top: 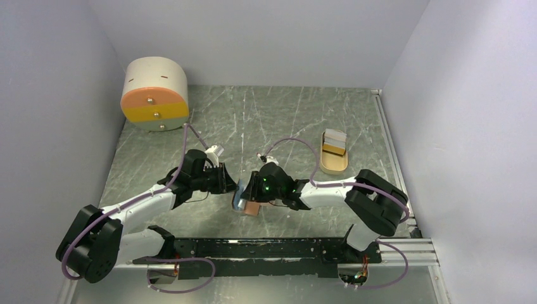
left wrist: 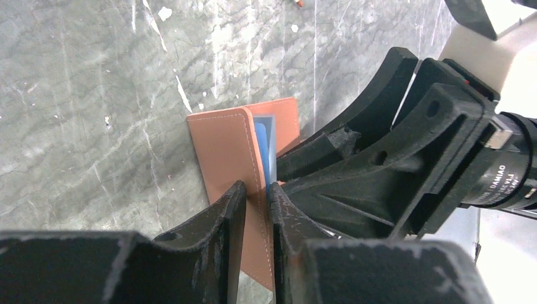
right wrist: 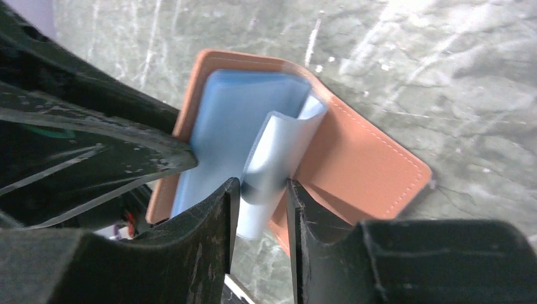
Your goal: Put the credit cards into the card holder
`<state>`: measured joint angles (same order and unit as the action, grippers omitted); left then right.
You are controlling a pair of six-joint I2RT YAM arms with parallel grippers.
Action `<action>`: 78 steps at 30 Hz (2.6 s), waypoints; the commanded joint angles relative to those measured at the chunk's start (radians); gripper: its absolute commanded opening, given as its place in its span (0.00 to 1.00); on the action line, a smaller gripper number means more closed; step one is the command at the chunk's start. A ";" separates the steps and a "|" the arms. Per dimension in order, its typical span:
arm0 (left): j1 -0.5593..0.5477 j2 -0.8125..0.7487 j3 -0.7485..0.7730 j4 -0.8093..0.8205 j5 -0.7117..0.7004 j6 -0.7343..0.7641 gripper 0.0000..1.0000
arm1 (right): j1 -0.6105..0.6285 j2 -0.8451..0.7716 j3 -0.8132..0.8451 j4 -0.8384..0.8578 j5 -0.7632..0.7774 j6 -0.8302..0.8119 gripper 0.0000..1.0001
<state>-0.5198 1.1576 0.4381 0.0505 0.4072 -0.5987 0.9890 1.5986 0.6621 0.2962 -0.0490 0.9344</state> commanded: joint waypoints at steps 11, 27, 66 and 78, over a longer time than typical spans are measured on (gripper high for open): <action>0.004 0.023 0.022 -0.087 -0.094 0.043 0.29 | 0.004 -0.020 0.030 -0.223 0.153 -0.073 0.37; 0.003 -0.030 0.026 -0.069 -0.078 0.004 0.36 | 0.007 -0.026 0.057 -0.279 0.189 -0.102 0.38; 0.002 -0.052 0.155 -0.323 -0.156 0.051 0.09 | -0.261 -0.292 0.260 -0.549 0.551 -0.609 0.55; 0.002 -0.123 0.250 -0.468 0.003 0.183 0.09 | -0.577 -0.320 0.186 -0.438 0.310 -1.388 0.66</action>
<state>-0.5198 1.0508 0.6342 -0.3542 0.3252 -0.4854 0.5362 1.2522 0.8230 -0.1116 0.3943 -0.2218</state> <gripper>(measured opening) 0.128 0.662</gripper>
